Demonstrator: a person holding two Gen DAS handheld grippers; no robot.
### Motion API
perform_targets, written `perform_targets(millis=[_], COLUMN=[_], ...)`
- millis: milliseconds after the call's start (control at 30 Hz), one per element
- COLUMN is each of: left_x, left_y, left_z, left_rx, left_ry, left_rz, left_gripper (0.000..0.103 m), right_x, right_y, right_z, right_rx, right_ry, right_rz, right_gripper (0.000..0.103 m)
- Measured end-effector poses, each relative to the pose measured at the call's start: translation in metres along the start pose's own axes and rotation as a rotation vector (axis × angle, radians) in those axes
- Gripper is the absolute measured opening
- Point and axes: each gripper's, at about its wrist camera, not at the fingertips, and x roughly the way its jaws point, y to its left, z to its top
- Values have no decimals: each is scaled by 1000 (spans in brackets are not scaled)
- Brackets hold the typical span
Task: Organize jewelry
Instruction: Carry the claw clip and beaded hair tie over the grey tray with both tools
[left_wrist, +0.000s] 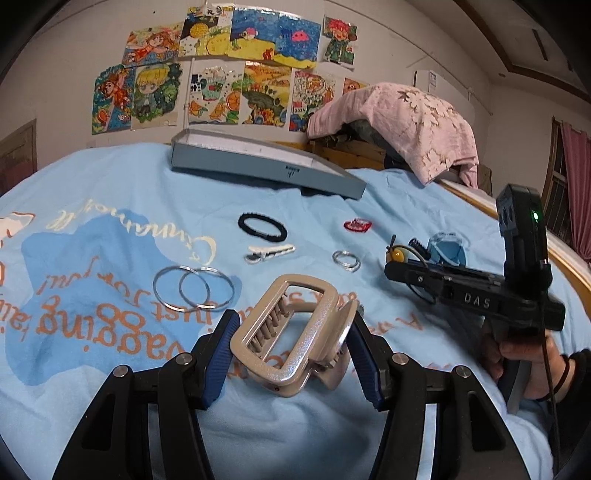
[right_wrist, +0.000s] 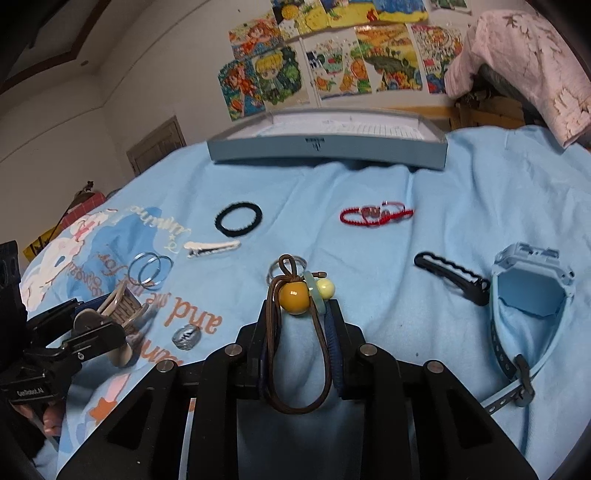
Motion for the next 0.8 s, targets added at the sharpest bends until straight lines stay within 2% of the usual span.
perform_targets(millis=[400,567,800], left_x=[-5,3,53], left_y=[4,10,44], left_z=[43,88,170], left_rx=[-76,-94,-79], left_ry=[-55,-99,-148], left_rz=[32,49,103], left_gripper=[56,56,56], right_x=[-26,-31,-4], right_y=[8,11,12], right_z=[14,35,108], right_rx=[-41,-49,-67], right_ry=[-105,-121,-128], right_rz=[13,15,28], right_gripper=[23,23,23])
